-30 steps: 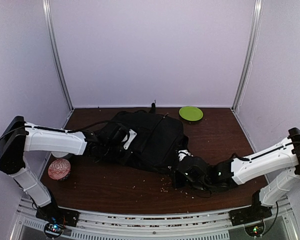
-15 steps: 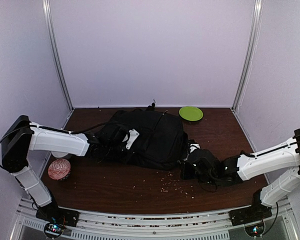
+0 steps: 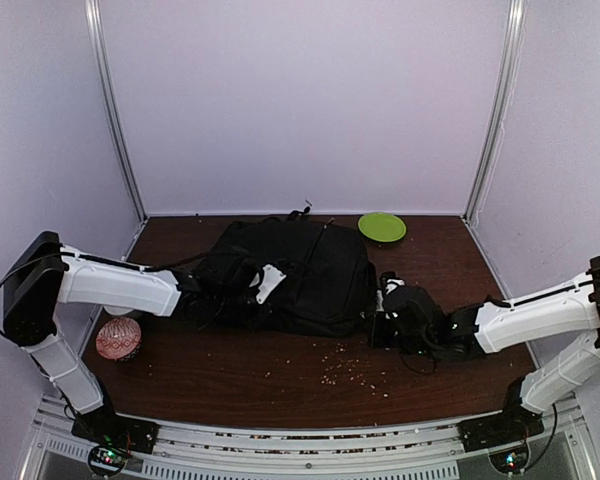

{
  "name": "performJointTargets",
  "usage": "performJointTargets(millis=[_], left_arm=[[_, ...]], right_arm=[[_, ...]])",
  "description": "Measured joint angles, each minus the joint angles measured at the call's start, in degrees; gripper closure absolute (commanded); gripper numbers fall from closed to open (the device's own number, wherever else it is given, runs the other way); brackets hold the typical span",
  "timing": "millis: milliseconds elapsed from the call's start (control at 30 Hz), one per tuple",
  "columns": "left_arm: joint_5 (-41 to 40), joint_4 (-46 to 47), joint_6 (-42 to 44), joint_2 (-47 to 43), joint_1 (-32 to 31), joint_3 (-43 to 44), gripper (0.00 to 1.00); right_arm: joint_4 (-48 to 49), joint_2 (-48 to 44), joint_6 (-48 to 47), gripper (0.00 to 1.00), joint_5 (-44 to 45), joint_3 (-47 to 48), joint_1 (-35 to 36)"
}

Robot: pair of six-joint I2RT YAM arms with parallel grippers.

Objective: Pack the student bag
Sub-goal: Zip the student bag at the center of the board.

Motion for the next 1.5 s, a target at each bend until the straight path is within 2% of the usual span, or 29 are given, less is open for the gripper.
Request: performJointTargets(millis=[67,167,233,300,333,367,400,533,733,933,1033,1100,1267,1333,1500], left_arm=[[-0.22,-0.5,0.37,0.0,-0.28,0.24,0.76],[-0.2,-1.79,-0.2,-0.13,-1.25,0.61,0.65],[-0.37,-2.78,-0.59,-0.92,-2.03,0.5,0.58],[-0.33,-3.67,-1.6,-2.73,-2.54,-0.31,0.43],[-0.2,-4.74,-2.64,-4.55,-2.8,-1.14,0.38],[-0.11,-5.62,-3.45,-6.27,-2.91,-1.97,0.07],[0.09,-6.32,-4.28,-8.02,-2.97,-2.86,0.03],[-0.17,-8.28,-10.64,-17.97,-2.97,-8.0,0.02],[-2.54,-5.95,-23.43,-30.05,-2.73,-16.35,0.02],[-0.48,-3.15,-34.69,-29.0,4.44,-17.66,0.02],[0.9,0.59,-38.69,-27.54,7.32,-19.15,0.02],[1.62,1.84,-39.85,-26.08,7.45,-19.19,0.02],[4.59,3.89,-40.85,-18.1,8.13,-15.3,0.02],[5.95,4.68,-41.07,-14.95,9.05,-13.79,0.04],[8.94,4.44,-40.92,-6.08,11.78,-7.58,0.2]], right_arm=[[-1.16,-1.57,-1.07,0.4,-1.97,-0.68,0.02],[-4.83,-7.85,-2.54,0.27,-4.22,-1.79,0.04],[-7.41,-12.85,-3.74,0.23,-5.57,-1.42,0.02],[-10.19,-15.74,-5.09,0.21,-6.67,0.11,-0.26],[-11.1,-16.41,-5.6,0.2,-7.04,0.94,-0.72],[-12.09,-16.76,-6.14,0.2,-7.65,2.08,-1.73],[-12.57,-16.76,-6.71,0.2,-8.09,3.06,-3.26],[-12.02,-13.97,-6.71,0.22,-9.64,6.29,-11.69],[-5.77,0.35,-3.87,0.27,-13.25,14.12,-22.38],[0.57,18.8,-1.55,0.3,-19.67,26.82,-27.41],[1.25,24.61,-0.87,0.34,-22.99,31.67,-28.28],[0.44,27.63,-0.81,0.45,-24.24,34.95,-28.52],[-1.25,29.97,-0.92,0.98,-25.31,37.83,-28.63],[-0.94,29.9,-0.83,1.0,-25.81,37.11,-28.68],[2.34,24.7,0.48,1.0,-26.6,28.81,-28.39]])
